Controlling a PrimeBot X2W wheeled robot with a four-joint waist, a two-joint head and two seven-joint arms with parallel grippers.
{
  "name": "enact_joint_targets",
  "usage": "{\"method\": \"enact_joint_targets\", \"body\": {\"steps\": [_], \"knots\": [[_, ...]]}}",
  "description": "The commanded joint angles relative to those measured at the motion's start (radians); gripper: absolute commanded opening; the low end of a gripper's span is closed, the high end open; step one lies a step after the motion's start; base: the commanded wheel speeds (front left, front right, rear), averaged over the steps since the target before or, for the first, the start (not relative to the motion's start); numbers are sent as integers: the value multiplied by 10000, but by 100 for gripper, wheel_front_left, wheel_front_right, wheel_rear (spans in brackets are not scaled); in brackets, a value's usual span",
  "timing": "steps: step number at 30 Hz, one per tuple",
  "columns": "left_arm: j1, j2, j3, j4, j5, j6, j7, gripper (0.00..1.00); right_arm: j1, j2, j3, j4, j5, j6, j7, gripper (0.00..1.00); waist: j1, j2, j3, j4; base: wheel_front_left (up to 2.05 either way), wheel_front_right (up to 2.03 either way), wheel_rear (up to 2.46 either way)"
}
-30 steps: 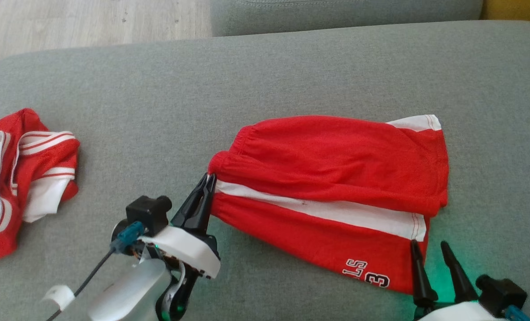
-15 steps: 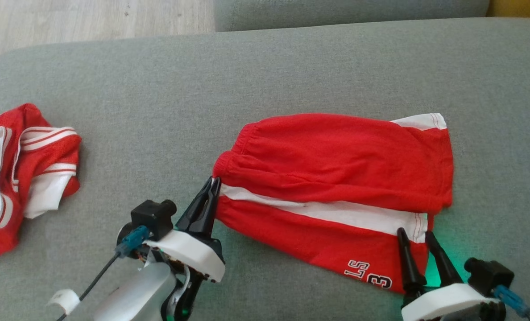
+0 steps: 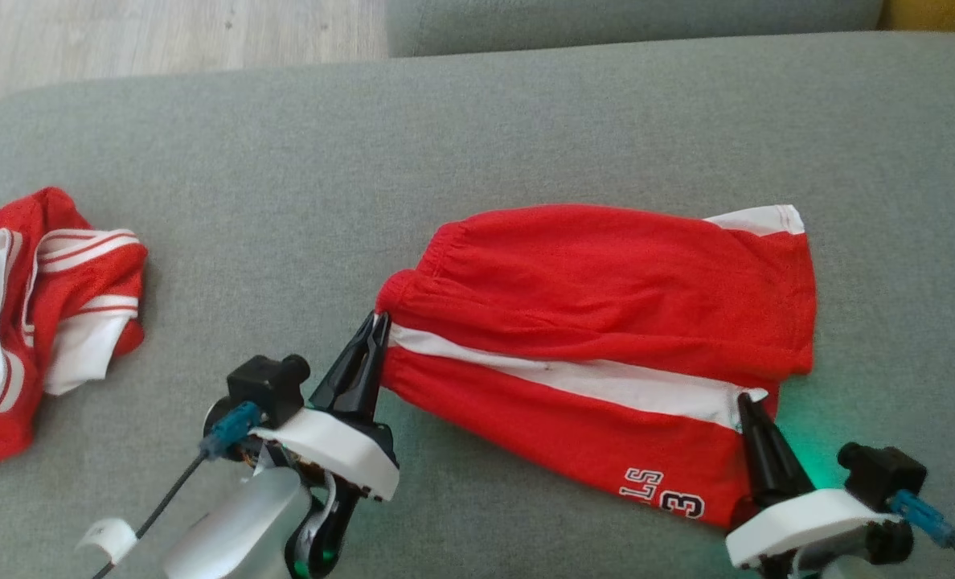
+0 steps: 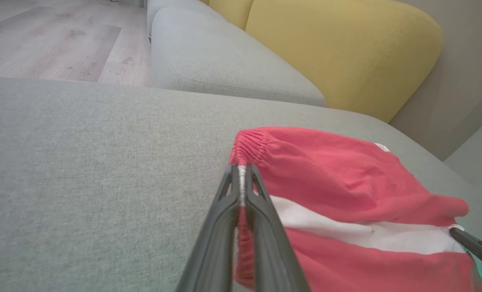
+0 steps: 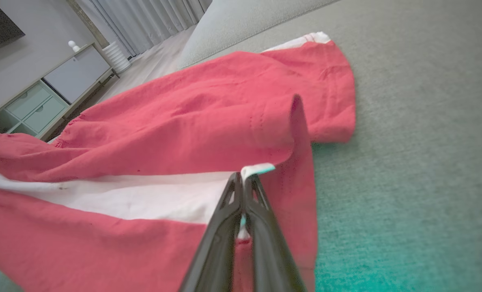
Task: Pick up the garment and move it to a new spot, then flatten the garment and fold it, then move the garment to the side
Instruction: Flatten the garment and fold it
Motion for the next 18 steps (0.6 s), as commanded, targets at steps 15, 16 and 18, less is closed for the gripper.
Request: {"method": "enact_joint_targets", "body": {"steps": [15,16,18], "knots": [[-632,336,2093,-3909,-1558,-561,938,0,-1045,-1027,-1866,-5323,-1029,-7,814,0,-1,0,-725,-440,0,0,0],[-632,336,2093,-3909,-1558,-561,938,0,-1045,-1027,-1866,-5323,-1029,-7,814,0,-1,0,-725,-440,0,0,0],[-1583,366,2196,-4053,-1571,-599,1460,0,-2046,-1309,-2081,-5483,-1145,-7,1143,0,-1,0,-436,-326,0,0,0]]}}
